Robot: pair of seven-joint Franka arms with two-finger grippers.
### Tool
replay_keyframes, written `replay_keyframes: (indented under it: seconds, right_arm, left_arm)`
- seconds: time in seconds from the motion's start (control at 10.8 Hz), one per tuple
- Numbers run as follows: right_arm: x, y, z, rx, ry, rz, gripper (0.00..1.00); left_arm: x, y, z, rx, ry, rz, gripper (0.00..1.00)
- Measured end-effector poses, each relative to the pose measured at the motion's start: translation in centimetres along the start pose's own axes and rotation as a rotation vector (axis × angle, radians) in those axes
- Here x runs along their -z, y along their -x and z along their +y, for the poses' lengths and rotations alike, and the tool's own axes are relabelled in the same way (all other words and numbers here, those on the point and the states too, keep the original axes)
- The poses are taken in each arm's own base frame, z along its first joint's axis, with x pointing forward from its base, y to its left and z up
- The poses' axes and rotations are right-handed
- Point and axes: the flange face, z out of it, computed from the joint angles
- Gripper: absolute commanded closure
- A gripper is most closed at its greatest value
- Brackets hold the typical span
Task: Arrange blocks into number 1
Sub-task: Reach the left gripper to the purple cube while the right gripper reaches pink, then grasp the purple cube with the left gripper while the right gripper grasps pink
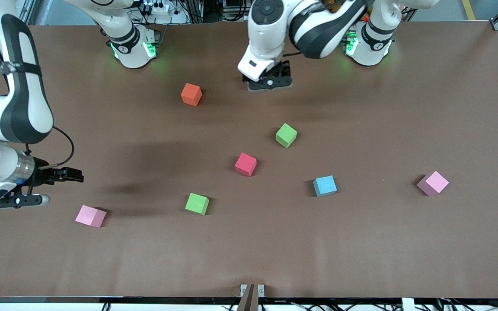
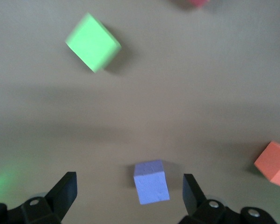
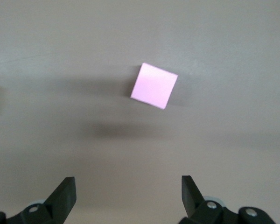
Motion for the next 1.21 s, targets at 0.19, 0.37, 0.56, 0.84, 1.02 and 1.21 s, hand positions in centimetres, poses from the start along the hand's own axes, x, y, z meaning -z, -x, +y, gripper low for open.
replay_keyframes:
  seconds: [0.19,0.37,0.56,0.84,1.02,1.21]
  right_arm:
    - [-2.4,-1.4,2.9,-0.002,0.008,0.045,0.00]
    - [-5.0,-3.4,4.3,-0.011,0.017,0.103,0.00]
    - [-7.2,-5.3,4.7,-0.011,0.026,0.164,0.00]
    - [-11.2,-6.9,4.8,-0.018,0.037,0.245,0.00]
    - [-13.1,-7.3,3.9,-0.027,0.031,0.243,0.00]
    - [-14.5,-7.3,3.4,-0.029,0.023,0.227,0.00]
  left_arm:
    - [-4.7,2.7,1.8,-0.034,-0.020,-0.040,0.00]
    - [-7.5,4.2,2.6,-0.039,-0.021,-0.058,0.00]
    - [-10.1,4.9,3.2,-0.020,-0.027,-0.083,0.00]
    - [-13.9,5.7,3.6,0.030,-0.064,-0.131,0.00]
    - [-15.4,5.6,3.4,0.060,-0.084,-0.151,0.00]
    - [-16.4,5.3,3.2,0.091,-0.097,-0.163,0.00]
